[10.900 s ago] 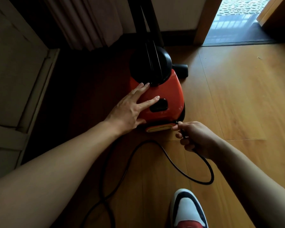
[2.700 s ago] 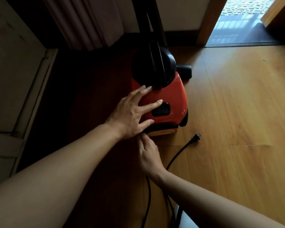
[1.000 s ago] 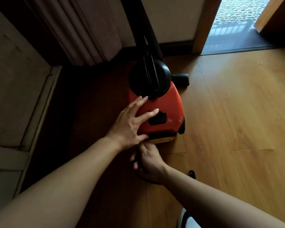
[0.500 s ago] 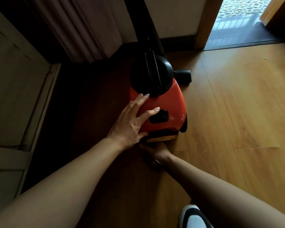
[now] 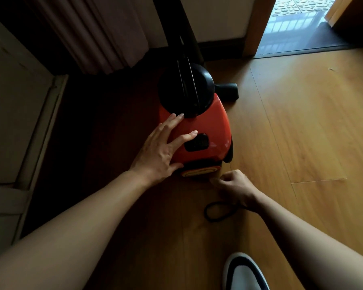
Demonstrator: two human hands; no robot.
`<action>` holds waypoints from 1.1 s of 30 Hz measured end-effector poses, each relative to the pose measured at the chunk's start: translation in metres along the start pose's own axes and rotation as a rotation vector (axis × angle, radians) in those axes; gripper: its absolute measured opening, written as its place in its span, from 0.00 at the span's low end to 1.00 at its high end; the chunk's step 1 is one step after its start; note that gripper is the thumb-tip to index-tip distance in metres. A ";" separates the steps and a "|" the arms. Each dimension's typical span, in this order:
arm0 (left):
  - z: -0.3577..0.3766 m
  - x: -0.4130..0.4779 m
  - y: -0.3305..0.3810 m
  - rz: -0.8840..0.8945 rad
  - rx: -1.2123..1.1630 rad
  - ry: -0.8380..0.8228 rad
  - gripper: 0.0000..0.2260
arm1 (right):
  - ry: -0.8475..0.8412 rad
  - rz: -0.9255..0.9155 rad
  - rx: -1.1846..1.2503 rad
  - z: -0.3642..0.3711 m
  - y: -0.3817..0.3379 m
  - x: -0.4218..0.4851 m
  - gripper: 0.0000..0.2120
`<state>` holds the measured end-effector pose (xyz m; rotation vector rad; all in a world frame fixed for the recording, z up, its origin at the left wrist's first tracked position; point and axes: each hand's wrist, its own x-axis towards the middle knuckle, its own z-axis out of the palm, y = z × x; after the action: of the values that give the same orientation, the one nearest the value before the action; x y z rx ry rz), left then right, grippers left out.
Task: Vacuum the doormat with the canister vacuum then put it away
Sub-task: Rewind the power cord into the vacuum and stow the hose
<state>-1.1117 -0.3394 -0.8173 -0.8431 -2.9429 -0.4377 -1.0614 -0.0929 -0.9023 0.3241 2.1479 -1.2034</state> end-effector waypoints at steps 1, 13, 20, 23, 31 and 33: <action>0.000 0.000 0.000 0.002 0.000 0.006 0.43 | 0.055 0.026 -0.044 -0.001 -0.001 0.005 0.20; 0.001 0.000 -0.001 0.005 0.016 -0.009 0.44 | 0.142 0.082 0.283 -0.045 -0.011 -0.002 0.19; 0.002 0.001 0.002 0.005 0.020 0.013 0.44 | -0.020 -0.024 0.500 -0.079 -0.048 -0.047 0.16; 0.003 0.000 0.001 0.003 0.033 -0.005 0.44 | -0.049 -0.094 0.478 -0.060 -0.060 -0.066 0.16; -0.009 0.003 -0.001 -0.009 -0.074 -0.060 0.27 | 0.029 -0.214 0.656 0.030 -0.083 -0.088 0.13; -0.010 0.003 -0.001 -0.008 -0.081 -0.078 0.27 | 0.042 -0.238 0.670 0.042 -0.088 -0.089 0.13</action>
<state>-1.1146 -0.3414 -0.8075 -0.8772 -3.0190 -0.5404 -1.0200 -0.1678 -0.8016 0.3812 1.7908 -2.0586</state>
